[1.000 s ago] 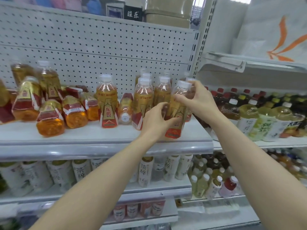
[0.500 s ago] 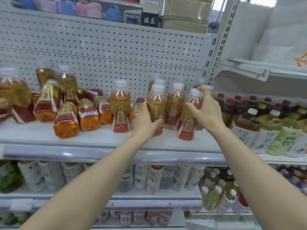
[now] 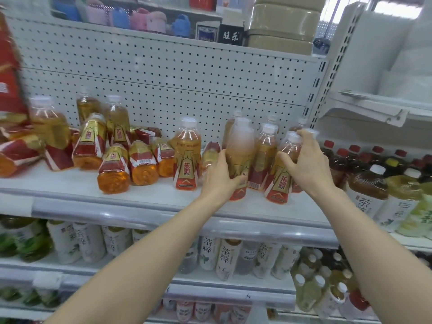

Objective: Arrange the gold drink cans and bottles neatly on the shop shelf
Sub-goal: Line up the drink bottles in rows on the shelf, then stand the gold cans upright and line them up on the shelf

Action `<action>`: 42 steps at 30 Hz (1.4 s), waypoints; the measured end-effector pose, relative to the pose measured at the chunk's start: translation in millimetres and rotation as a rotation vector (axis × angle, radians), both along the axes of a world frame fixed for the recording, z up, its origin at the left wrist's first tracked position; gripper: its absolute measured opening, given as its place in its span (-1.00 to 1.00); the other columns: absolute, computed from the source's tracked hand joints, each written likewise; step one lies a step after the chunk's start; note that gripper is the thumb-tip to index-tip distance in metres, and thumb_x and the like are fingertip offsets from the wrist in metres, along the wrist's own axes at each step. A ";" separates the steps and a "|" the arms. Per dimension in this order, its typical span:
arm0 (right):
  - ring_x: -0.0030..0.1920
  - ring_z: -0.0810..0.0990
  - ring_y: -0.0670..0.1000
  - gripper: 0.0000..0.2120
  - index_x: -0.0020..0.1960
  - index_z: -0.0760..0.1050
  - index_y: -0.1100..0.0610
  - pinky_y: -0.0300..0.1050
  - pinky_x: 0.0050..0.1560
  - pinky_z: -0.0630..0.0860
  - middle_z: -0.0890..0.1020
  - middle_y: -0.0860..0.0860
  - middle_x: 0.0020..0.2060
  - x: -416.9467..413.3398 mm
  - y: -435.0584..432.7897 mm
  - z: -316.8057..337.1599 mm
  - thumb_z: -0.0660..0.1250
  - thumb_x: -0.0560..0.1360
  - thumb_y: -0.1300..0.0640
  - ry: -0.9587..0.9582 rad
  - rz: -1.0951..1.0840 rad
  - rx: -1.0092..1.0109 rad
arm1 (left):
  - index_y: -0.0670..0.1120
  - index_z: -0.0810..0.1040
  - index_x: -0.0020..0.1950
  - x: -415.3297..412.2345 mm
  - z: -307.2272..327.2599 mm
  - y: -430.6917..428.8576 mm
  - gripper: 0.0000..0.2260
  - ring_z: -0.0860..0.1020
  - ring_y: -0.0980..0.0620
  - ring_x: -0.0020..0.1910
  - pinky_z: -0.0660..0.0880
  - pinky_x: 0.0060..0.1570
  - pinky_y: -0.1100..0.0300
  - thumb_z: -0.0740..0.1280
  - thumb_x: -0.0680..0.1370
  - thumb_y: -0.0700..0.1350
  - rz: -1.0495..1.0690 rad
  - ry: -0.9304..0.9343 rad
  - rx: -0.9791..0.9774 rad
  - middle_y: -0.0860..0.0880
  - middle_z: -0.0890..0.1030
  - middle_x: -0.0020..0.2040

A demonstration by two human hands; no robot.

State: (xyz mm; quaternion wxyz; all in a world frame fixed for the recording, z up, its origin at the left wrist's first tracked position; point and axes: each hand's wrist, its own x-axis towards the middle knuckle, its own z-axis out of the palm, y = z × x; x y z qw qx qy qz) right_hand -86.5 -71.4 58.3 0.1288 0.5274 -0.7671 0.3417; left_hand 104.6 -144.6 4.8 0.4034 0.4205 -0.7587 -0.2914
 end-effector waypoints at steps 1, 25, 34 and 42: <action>0.26 0.51 0.23 -0.39 0.47 0.18 0.03 0.18 0.17 0.49 0.44 0.14 0.37 0.6 0.3 2.0 0.36 0.54 -0.11 0.036 -0.021 0.022 | -0.02 0.27 0.46 2.2 0.9 0.2 -0.34 0.48 -0.04 0.29 0.46 0.28 -0.05 0.50 0.46 0.02 -0.009 -0.025 0.007 0.00 0.53 0.30; 0.32 0.39 0.21 -0.58 0.40 0.41 0.21 0.06 0.37 0.27 0.49 0.20 0.28 274.3 -97.4 2.8 0.19 0.64 0.00 0.336 0.106 -0.178 | -0.01 0.50 0.38 328.1 16.5 -78.7 -0.58 0.49 -0.03 0.28 0.43 0.20 0.04 0.42 0.53 -0.04 0.064 -0.424 -0.430 0.01 0.53 0.31; 0.21 0.48 0.22 -0.54 0.36 0.44 0.24 0.08 0.25 0.39 0.54 0.19 0.20 402.7 -139.1 -31.5 0.19 0.61 -0.04 0.317 0.276 -0.122 | -0.07 0.45 0.42 472.8 19.1 -117.1 -0.52 0.40 -0.13 0.35 0.44 0.25 -0.05 0.43 0.52 -0.06 0.284 -0.594 -0.439 -0.06 0.48 0.36; 0.25 0.47 0.17 -0.57 0.38 0.43 0.22 0.05 0.25 0.42 0.52 0.15 0.25 476.6 -164.4 -41.1 0.26 0.61 0.00 0.304 0.464 -0.069 | -0.06 0.37 0.48 557.5 14.1 -122.1 -0.45 0.36 -0.12 0.40 0.41 0.29 -0.06 0.41 0.53 0.03 0.473 -0.652 -0.290 -0.05 0.41 0.43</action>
